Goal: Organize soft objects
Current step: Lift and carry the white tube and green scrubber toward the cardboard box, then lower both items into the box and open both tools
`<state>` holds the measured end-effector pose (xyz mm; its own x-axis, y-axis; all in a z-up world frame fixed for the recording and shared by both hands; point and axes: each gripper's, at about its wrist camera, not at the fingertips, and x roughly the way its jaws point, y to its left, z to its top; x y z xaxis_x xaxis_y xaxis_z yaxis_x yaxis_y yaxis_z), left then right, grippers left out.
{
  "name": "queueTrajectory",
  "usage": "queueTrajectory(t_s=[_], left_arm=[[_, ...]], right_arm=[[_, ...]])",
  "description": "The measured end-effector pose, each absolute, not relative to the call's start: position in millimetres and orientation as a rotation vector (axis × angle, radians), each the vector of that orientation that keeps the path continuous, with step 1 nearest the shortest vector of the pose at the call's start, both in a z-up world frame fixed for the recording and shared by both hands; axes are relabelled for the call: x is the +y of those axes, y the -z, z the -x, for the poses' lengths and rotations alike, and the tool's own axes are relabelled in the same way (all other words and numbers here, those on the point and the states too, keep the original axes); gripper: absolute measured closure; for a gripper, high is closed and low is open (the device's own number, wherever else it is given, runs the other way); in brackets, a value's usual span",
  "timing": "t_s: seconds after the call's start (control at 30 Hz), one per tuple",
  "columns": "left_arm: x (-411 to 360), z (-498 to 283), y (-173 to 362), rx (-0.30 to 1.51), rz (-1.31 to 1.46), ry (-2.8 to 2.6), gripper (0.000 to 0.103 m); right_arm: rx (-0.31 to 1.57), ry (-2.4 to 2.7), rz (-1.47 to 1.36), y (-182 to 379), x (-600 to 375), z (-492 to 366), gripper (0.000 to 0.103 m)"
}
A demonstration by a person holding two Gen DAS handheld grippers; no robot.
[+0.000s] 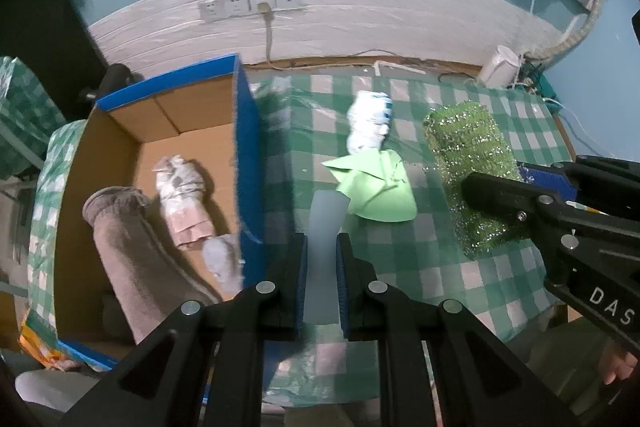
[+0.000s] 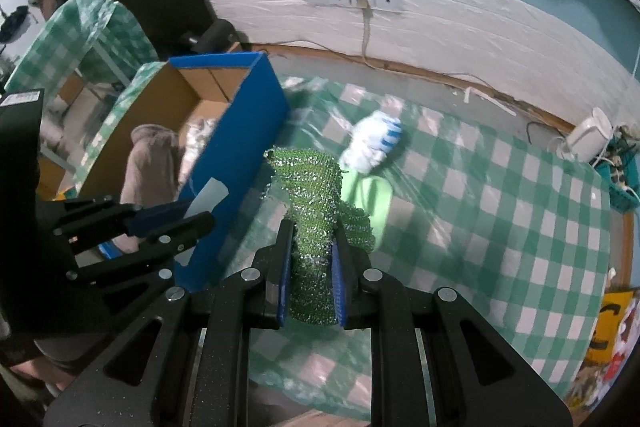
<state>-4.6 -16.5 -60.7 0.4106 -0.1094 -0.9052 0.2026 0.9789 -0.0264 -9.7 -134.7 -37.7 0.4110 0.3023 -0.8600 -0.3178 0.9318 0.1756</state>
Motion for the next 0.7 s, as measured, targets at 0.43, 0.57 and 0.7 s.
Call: queueTrajectory(t_s=[0.43, 0.57, 0.7], left_arm=[[40, 2, 56, 1.108, -0.031, 0.098, 0.090], [59, 2, 59, 1.105, -0.020, 0.060, 0.090], [78, 4, 61, 1.106, 0.004, 0.033, 0.090]], right_arm=[[1.069, -0.465, 0.074, 31, -77, -7, 0.086], [1.066, -0.492, 0.094, 29, -57, -10, 0.086], [1.062, -0.524, 0.120, 28, -35, -11, 0.086]])
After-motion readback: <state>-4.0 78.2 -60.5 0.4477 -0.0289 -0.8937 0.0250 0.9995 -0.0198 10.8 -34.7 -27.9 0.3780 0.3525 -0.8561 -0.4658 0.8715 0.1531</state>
